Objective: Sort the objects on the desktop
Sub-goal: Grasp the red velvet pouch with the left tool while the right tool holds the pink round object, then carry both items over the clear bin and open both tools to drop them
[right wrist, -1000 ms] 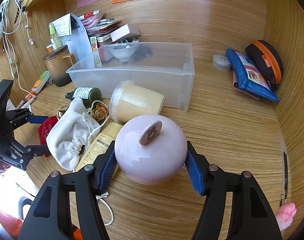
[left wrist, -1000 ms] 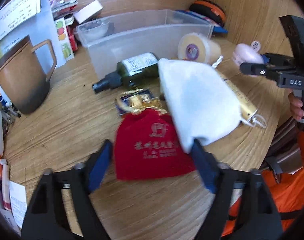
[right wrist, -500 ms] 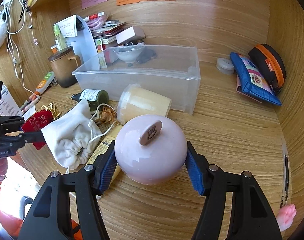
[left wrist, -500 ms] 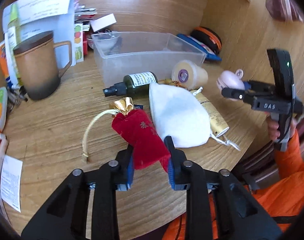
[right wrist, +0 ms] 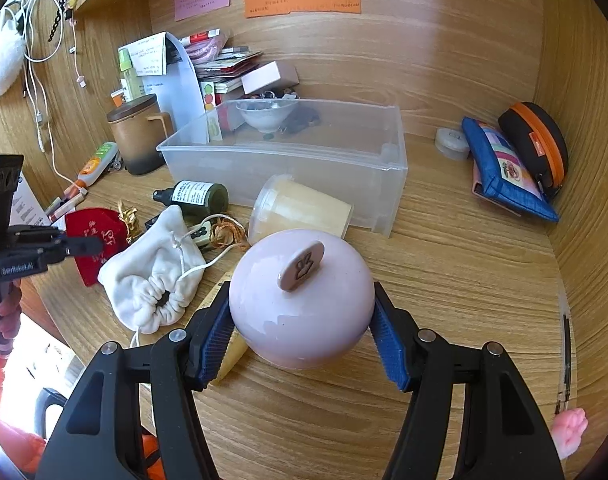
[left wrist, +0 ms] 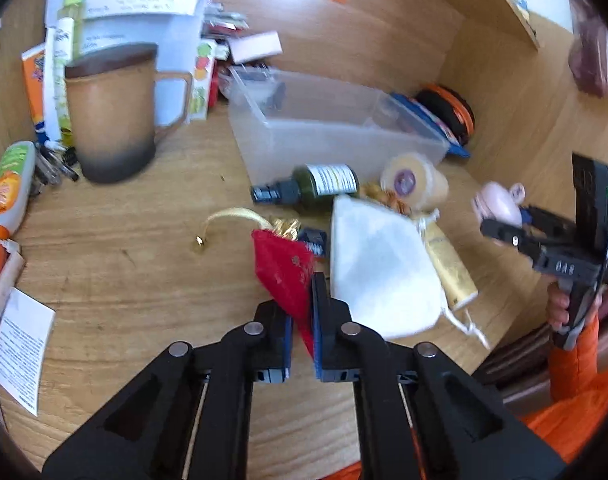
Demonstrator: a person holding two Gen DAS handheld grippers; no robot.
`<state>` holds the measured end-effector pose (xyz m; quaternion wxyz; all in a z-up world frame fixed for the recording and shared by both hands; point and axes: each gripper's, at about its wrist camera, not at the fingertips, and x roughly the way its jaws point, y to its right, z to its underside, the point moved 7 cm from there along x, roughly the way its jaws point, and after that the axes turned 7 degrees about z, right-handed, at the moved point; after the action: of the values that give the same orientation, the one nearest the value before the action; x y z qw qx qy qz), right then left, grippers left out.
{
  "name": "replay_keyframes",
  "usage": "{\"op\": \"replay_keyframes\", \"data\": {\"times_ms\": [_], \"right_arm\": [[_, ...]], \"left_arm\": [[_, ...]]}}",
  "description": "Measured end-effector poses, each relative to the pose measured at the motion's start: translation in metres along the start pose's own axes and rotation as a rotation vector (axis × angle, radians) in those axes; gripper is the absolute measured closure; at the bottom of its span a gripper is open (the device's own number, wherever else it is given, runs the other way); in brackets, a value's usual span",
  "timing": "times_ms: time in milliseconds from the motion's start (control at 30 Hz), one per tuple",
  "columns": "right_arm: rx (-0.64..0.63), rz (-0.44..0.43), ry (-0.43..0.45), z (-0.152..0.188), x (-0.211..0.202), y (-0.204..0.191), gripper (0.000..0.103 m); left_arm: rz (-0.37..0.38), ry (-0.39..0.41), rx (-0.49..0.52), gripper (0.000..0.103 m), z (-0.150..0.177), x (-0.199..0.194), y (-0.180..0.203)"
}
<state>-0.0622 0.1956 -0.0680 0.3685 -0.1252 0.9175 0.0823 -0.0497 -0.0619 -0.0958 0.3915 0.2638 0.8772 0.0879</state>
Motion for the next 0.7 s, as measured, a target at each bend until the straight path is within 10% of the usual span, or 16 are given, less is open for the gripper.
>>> {"op": "replay_keyframes", "data": {"times_ms": [700], "right_arm": [[-0.069, -0.006, 0.094, -0.066, -0.009, -0.004, 0.043]], "left_arm": [[0.004, 0.233, 0.1, 0.1, -0.091, -0.065, 0.029]]}}
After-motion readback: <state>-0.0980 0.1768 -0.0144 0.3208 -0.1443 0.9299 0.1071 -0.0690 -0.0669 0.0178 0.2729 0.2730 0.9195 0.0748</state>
